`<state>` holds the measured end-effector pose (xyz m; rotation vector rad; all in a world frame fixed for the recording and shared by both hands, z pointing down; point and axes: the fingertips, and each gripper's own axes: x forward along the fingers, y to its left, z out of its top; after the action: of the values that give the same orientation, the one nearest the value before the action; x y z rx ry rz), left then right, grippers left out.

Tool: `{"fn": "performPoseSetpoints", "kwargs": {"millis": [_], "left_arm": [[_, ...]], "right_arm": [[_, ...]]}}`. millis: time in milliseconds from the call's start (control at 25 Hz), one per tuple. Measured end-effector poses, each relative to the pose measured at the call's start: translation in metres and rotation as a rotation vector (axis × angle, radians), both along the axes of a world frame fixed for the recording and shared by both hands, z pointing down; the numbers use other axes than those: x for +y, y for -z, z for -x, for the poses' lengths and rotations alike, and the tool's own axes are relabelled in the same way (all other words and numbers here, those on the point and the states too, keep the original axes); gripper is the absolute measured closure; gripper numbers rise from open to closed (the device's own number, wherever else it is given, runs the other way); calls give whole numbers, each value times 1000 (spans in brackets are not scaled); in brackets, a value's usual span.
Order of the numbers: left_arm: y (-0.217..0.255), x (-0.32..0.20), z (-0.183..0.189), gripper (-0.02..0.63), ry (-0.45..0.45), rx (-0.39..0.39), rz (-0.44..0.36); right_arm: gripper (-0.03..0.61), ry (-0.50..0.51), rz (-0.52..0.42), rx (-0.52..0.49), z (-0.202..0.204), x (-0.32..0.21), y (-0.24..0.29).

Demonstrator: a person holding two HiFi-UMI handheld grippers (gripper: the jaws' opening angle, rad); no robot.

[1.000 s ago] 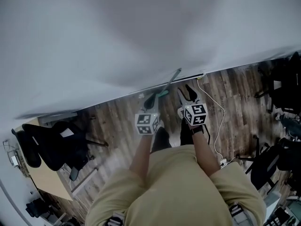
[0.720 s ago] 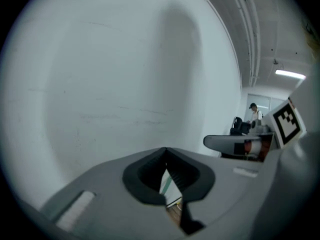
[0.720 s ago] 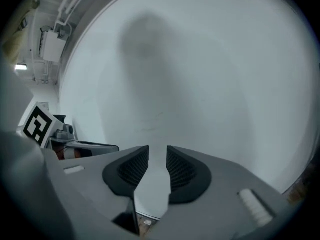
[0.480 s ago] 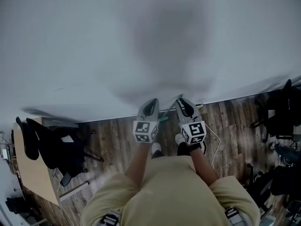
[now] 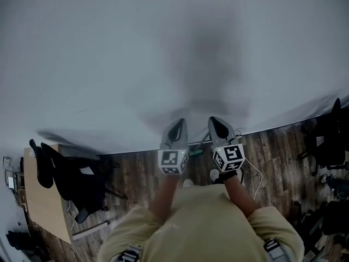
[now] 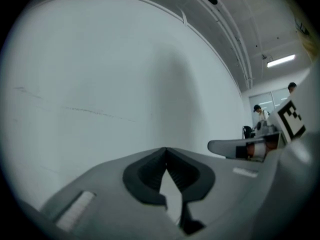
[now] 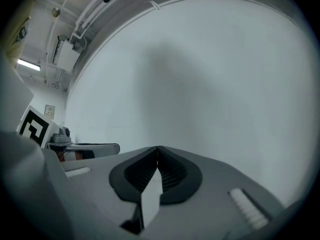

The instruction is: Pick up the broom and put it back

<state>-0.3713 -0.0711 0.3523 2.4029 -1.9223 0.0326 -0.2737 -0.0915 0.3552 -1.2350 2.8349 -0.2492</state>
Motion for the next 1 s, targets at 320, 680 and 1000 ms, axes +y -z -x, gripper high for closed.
{"fn": "performPoseSetpoints", "kwargs": {"millis": [320, 680, 1000], "left_arm": [[12, 5, 3, 614, 12, -18, -27], [16, 12, 0, 614, 6, -37, -44], [6, 15, -1, 614, -28, 12, -33]], "right_arm": [[574, -23, -99, 18, -5, -1, 28], [574, -11, -116, 38, -3, 8, 31], [574, -20, -97, 91, 2, 14, 22]]}}
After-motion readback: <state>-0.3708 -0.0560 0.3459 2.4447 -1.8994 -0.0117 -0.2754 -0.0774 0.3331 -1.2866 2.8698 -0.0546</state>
